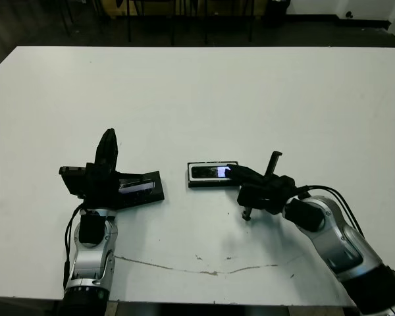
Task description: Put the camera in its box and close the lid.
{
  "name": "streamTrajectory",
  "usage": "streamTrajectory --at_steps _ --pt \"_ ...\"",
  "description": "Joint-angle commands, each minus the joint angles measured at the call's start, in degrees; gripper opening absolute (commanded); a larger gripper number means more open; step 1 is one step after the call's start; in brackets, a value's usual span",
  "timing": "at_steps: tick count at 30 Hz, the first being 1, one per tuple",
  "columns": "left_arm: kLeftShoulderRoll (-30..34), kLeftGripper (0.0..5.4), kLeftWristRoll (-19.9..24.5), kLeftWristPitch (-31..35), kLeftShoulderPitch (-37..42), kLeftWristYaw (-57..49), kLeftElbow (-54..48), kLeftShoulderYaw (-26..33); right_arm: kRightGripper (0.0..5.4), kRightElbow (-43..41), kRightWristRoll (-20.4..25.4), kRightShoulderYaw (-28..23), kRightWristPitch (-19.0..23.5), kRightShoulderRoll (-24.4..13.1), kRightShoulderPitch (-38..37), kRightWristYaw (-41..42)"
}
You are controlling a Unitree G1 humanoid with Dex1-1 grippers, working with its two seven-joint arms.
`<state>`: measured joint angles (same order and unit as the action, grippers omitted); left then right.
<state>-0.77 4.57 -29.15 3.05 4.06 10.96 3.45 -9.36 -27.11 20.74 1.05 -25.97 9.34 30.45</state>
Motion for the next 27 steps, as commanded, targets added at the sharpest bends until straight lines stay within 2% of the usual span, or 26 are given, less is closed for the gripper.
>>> streamTrajectory --at_steps 1,3,5,8,10,12,15,19,22,27 --pt "0.0 0.00 -0.1 0.3 -1.4 0.0 1.9 0.1 0.00 -1.8 4.1 -3.9 2.1 0.0 -3.1 -0.2" --pt "0.2 0.00 -0.2 0.3 -1.4 0.1 1.7 0.1 0.00 -3.3 7.5 -7.3 1.9 1.5 -3.7 -2.5" --pt "0.4 0.00 -0.2 0.0 -1.4 0.2 1.7 0.3 0.00 -4.5 10.9 -11.0 -0.2 3.5 -4.2 -6.1" --pt "0.6 0.00 0.1 1.1 -2.0 0.2 0.1 0.4 0.00 -5.6 20.3 -17.0 -0.7 6.3 -3.7 -7.4" --pt "1.0 0.00 0.1 0.5 -2.0 0.5 -0.2 0.6 0.00 -6.1 26.5 -20.1 1.0 7.2 -3.2 -6.6" --pt "1.8 0.00 0.2 -0.4 -2.3 1.2 -0.7 0.8 0.00 -7.7 32.4 -22.4 4.3 8.1 -4.0 -6.3" --pt "3.7 0.00 0.9 0.8 -3.6 3.0 -4.1 1.0 0.00 -10.3 38.6 -24.1 8.8 8.4 -6.0 -5.8" --pt "9.4 0.00 3.5 3.9 -5.4 8.7 -10.7 1.8 0.00 -10.8 42.2 -25.2 10.6 7.7 -7.3 -5.0" --pt "16.1 0.00 5.1 9.1 -6.5 14.1 -16.6 2.9 0.00 -9.9 43.0 -25.6 11.4 7.1 -7.0 -4.8" --pt "28.4 0.61 7.4 14.4 -5.5 23.6 -20.5 6.6 0.00 -7.6 43.1 -25.7 11.9 6.6 -5.7 -4.8"
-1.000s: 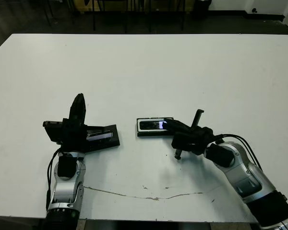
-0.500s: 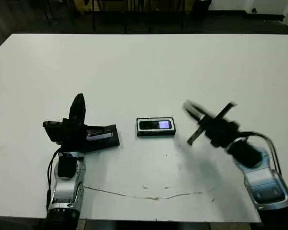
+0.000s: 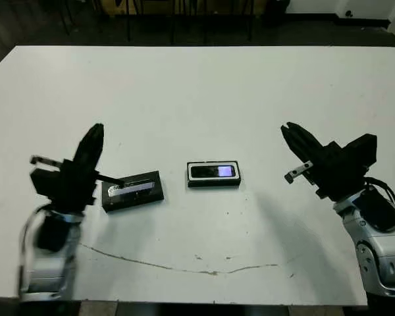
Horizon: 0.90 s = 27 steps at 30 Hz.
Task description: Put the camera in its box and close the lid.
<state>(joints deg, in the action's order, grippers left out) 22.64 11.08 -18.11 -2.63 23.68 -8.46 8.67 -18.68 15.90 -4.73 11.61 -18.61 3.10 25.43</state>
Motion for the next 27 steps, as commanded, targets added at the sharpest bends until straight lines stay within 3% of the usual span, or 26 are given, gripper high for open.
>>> streamTrajectory --at_steps 1,5,11,14,22,27 --pt "7.5 0.79 1.7 4.4 0.9 6.3 -1.1 1.9 0.00 2.3 0.1 -0.2 1.3 -0.9 0.9 0.3" --pt "15.0 1.50 5.5 10.0 4.1 14.5 -0.3 3.2 0.00 4.1 0.0 -0.1 1.5 -1.3 2.1 0.8" --pt "20.0 2.58 17.0 20.3 15.6 36.4 12.6 -0.1 0.00 6.6 -0.5 0.2 1.7 -2.0 3.6 1.0" --pt "21.3 3.10 17.1 25.4 19.3 42.6 15.6 -3.2 0.00 7.0 -0.9 0.4 2.1 -2.1 4.1 0.7" --pt "18.5 4.51 17.7 24.5 23.7 55.0 22.4 -6.5 0.00 7.6 -2.4 1.1 2.9 -2.2 4.9 0.2" --pt "18.9 5.38 18.6 29.3 23.2 58.9 21.4 -7.9 0.00 8.1 -3.3 1.4 2.5 -1.9 4.8 -0.1"
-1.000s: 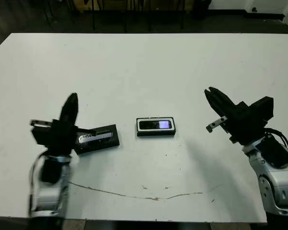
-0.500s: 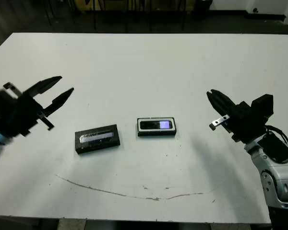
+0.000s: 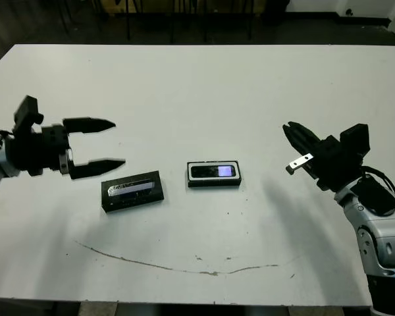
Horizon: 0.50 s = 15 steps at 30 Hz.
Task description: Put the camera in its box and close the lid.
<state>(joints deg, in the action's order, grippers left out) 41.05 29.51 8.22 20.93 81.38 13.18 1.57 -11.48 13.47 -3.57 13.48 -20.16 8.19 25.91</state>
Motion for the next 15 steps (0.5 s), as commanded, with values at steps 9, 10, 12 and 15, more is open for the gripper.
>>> streamTrajectory --at_steps 9,10,12,15 --pt "0.7 5.38 0.2 5.9 -5.8 -0.4 -6.7 -0.3 0.00 2.5 -1.1 0.4 -0.1 -0.1 0.0 -0.4" --pt "0.7 5.38 0.0 5.5 -6.1 -0.2 -7.0 -0.4 0.00 2.7 -1.3 0.4 -0.1 -0.1 0.0 -0.4" --pt "0.6 5.38 -0.9 4.2 -7.0 -0.7 -7.8 -0.3 0.00 3.2 -1.2 0.5 -0.4 0.0 0.1 -0.2" --pt "0.3 5.38 -1.9 3.2 -7.7 -0.9 -7.3 -0.8 0.00 3.6 -1.0 0.4 -0.8 0.1 0.2 -0.2"
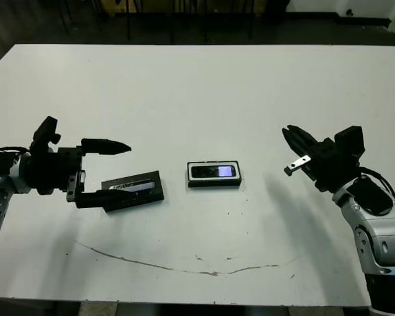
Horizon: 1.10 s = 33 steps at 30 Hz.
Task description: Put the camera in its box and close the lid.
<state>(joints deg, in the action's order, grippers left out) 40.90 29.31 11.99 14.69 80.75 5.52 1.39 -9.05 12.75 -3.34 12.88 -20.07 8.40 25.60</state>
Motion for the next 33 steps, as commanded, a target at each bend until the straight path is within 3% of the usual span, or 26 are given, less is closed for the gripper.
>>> streamTrajectory --at_steps 1,10,18,33 --pt "0.5 5.38 -2.0 -0.5 -1.5 -0.3 0.5 -0.9 0.00 1.2 -0.2 0.2 -0.3 0.0 0.0 0.2" --pt "-0.6 5.38 -5.0 -4.0 -1.5 -0.3 4.0 -2.5 0.00 1.6 -0.3 0.2 -0.9 -0.2 -0.1 0.5" --pt "0.4 5.38 -5.4 -0.2 -1.5 -1.8 3.5 -2.9 0.00 2.1 -1.1 0.6 -1.8 -0.3 0.1 0.4" --pt "0.2 5.38 -9.4 -4.5 0.9 0.2 8.7 -4.6 0.00 3.7 -0.5 0.1 -3.3 -0.4 0.0 2.0"
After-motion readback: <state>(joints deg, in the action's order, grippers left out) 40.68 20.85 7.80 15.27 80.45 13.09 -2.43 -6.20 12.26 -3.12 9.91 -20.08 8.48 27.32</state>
